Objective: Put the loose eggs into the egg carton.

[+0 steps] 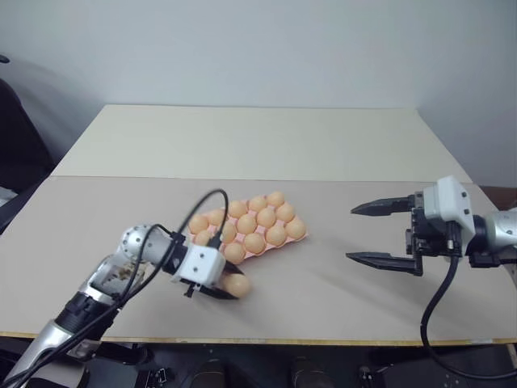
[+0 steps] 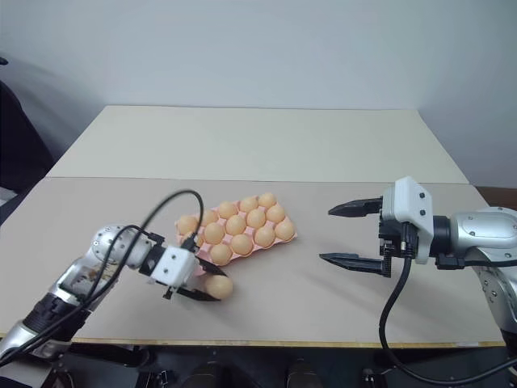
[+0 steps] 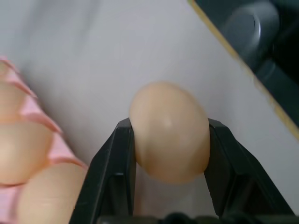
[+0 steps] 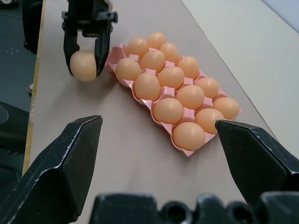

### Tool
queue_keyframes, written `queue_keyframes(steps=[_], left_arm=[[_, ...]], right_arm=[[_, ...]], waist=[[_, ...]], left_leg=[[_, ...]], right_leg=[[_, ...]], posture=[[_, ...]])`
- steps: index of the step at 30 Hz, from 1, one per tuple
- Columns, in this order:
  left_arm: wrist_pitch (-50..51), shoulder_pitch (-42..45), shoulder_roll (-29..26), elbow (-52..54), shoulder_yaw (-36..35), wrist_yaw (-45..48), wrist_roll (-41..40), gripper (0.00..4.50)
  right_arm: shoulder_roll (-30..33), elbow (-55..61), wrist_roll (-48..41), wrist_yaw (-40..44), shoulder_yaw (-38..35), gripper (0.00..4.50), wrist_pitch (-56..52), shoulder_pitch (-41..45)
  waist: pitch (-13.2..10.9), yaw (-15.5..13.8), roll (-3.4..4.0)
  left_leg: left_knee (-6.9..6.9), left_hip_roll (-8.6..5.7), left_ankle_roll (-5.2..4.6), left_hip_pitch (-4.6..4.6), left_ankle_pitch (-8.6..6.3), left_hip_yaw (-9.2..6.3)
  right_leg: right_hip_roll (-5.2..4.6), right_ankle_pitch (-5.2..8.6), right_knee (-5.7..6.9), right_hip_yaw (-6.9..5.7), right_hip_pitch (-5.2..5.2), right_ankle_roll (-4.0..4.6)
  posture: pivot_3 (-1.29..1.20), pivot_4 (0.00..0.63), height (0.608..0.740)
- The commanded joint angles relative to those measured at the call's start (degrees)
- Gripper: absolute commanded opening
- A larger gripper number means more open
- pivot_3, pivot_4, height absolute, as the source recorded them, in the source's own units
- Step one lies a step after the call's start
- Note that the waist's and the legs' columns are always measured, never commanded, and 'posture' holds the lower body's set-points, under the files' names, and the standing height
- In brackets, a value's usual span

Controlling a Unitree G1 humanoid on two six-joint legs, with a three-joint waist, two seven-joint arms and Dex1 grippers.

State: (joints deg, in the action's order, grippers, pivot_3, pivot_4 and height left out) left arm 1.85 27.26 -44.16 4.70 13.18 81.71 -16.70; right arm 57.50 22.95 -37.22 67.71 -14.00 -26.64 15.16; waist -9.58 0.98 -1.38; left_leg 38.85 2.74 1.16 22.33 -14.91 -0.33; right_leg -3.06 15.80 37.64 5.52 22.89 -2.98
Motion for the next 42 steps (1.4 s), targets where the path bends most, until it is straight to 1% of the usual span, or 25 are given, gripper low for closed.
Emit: queue_keyframes(steps=[1,3,8,12,14,16,20,21,24,27,29,32,35,38,42], left_arm=[[7.15,1.84,-1.09,0.23,-7.32,-4.00,-5.21,1.75],[6.47,1.47,-2.64,-1.31,-8.56,-4.54,-3.36,1.75],[3.37,0.57,-4.27,-3.97,-7.82,-4.75,0.72,1.75],[1.76,-0.07,-5.05,-5.48,-7.72,-2.60,1.41,1.75],[2.24,-0.42,-5.89,-5.47,-7.65,-1.21,1.27,2.39],[0.45,-0.73,-6.40,-6.09,-7.22,-0.67,2.70,2.96],[-1.17,-0.48,-4.96,-7.36,-6.67,-3.69,5.48,4.31],[-1.37,-0.37,-4.77,-7.47,-6.69,-3.82,5.61,4.45],[-1.43,-0.54,-4.91,-7.06,-7.36,-3.66,5.01,4.45],[1.36,-0.83,-5.29,-5.72,-10.02,-3.71,1.62,4.45],[5.16,-0.90,-6.31,-4.24,-12.57,-3.19,-2.01,4.45],[11.98,-1.72,-9.04,-2.55,-18.16,-2.28,-8.57,4.45],[15.91,-3.60,-11.82,-1.69,-22.65,-1.91,-12.12,4.45],[20.48,-7.83,-15.73,-0.86,-29.44,-1.59,-15.34,4.45],[23.43,-14.52,-18.69,0.94,-36.74,-1.50,-17.55,4.45]], right_arm=[[-0.50,0.43,-0.12,-0.86,-0.84,4.50,1.04,1.20],[-0.83,0.55,-0.01,-1.13,-0.76,4.50,1.15,1.10],[-1.22,0.70,0.63,-1.11,-0.42,4.50,1.66,0.85],[-1.21,0.72,0.71,-1.22,-0.67,4.50,1.58,0.90],[-1.21,0.73,0.90,-1.24,-0.71,4.50,1.63,0.91],[-1.24,0.58,1.08,-1.22,-0.56,4.50,1.72,1.10],[-1.34,0.29,2.38,-1.69,0.02,4.50,2.47,1.69],[-1.40,0.01,2.73,-1.76,0.24,4.50,2.68,1.90],[-1.49,-0.39,3.10,-1.91,0.49,4.50,2.98,2.15],[-1.65,-0.70,3.01,-1.83,0.50,4.50,3.05,2.19],[-1.84,-0.94,2.97,-1.84,0.55,4.50,3.01,2.33],[-2.93,-1.60,2.74,-2.48,0.61,4.50,2.88,2.56],[-3.69,-2.00,2.66,-2.78,0.59,4.50,2.71,2.63],[-3.88,-3.05,2.66,-2.47,0.56,4.50,2.74,2.98],[-3.80,-4.46,2.70,-2.05,0.67,4.50,2.80,3.67]], waist=[[0.00,0.08,0.00],[0.00,0.09,0.00],[0.00,-0.04,0.00],[0.00,-0.15,0.00],[0.00,-0.15,0.00],[0.00,-0.15,0.00],[0.00,-0.15,0.00],[0.00,-0.15,0.00],[0.00,-0.14,0.00],[0.00,-0.13,0.00],[0.00,-0.03,0.00],[0.00,0.17,0.00],[0.00,0.48,0.01],[0.00,0.73,0.00],[0.00,1.33,0.00]], left_leg=[[0.00,0.00,0.00,0.00,0.00,-0.01],[0.00,0.00,0.00,0.00,0.00,-0.01],[0.00,-0.01,0.00,0.00,0.00,-0.01],[-0.01,-0.01,0.00,0.00,0.00,-0.01],[-0.01,-0.01,0.00,0.03,0.00,0.00],[-0.01,-0.01,0.00,0.03,0.00,0.00],[0.00,-0.01,0.00,0.01,0.00,0.00],[0.00,-0.01,0.00,0.01,0.00,0.00],[-0.01,-0.01,0.00,0.03,0.00,0.00],[-0.01,0.00,0.00,0.08,0.00,0.00],[-0.01,0.00,0.00,0.10,0.00,0.00],[0.00,0.02,0.00,0.08,0.00,0.00],[-0.02,0.02,0.00,0.07,0.00,0.00],[-0.03,0.02,0.00,0.07,0.00,0.00],[-0.04,0.03,0.00,0.05,0.00,0.01]], right_leg=[[0.00,0.00,0.00,0.00,0.00,0.00],[0.00,0.00,-0.01,0.00,-0.01,0.00],[-0.01,0.00,-0.03,0.00,-0.01,0.00],[0.00,0.00,-0.03,-0.02,0.00,0.00],[0.00,0.00,-0.03,-0.02,0.02,0.00],[-0.01,0.00,-0.03,-0.01,0.02,0.00],[0.00,0.00,-0.02,-0.01,0.00,0.00],[-0.01,0.00,-0.02,-0.01,-0.01,0.00],[0.00,0.00,-0.03,-0.01,0.03,0.00],[-0.01,0.00,-0.02,-0.01,0.08,0.00],[-0.01,0.00,0.00,-0.01,0.10,0.00],[0.00,0.00,0.02,-0.01,0.10,0.00],[0.00,0.00,0.03,0.00,0.11,0.00],[0.00,0.00,0.01,-0.01,0.11,0.00],[-0.01,0.00,0.02,-0.01,0.11,0.01]], posture=[[0.00,0.150,0.740],[0.00,0.150,0.740],[0.00,0.150,0.740],[0.00,0.150,0.740],[0.00,0.150,0.740],[0.00,0.150,0.740],[0.00,0.150,0.740],[0.00,0.150,0.740],[0.00,0.150,0.740],[0.00,0.150,0.740],[0.00,0.150,0.740],[0.00,0.150,0.740],[0.00,0.150,0.740],[0.00,0.150,0.740],[0.00,0.150,0.740]])
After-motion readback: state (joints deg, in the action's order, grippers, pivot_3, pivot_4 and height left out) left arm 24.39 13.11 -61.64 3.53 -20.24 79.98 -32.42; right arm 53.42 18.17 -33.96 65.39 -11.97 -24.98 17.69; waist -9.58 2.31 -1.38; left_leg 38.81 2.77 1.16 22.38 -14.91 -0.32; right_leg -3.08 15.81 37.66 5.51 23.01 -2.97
